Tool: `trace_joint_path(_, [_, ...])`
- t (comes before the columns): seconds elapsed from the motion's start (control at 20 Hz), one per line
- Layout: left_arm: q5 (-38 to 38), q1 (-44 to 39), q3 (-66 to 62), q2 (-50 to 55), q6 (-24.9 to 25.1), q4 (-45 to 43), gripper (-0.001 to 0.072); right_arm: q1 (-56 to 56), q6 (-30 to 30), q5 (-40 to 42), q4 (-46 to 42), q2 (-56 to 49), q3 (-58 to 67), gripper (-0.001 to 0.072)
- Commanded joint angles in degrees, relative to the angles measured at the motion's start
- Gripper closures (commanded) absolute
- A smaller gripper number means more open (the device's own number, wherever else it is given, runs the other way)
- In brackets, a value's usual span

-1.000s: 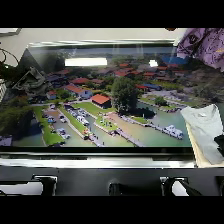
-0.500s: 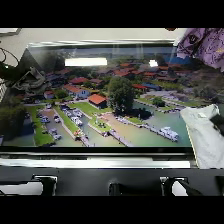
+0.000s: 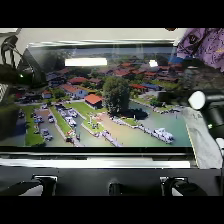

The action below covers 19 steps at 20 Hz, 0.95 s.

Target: Fold the clothes and pants, and hang the long-sleeved shirts on hangers.

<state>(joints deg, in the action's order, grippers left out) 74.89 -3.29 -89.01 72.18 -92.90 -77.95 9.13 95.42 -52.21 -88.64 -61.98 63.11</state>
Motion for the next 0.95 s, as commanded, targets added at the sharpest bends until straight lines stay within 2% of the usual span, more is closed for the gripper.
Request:
trace_joint_path(0.0, [-5.0,-2.4,7.3,-6.8,0.4,-3.3,0.0691,9.6,-1.8,0.9,1.0,0.0,0.2,0.0673])
trace_joint_path(0.9, [-4.0,-2.4,7.4,-7.2,0.4,-3.7,0.0688,10.8,-1.8,0.2,0.9,0.0,0.2,0.0673])
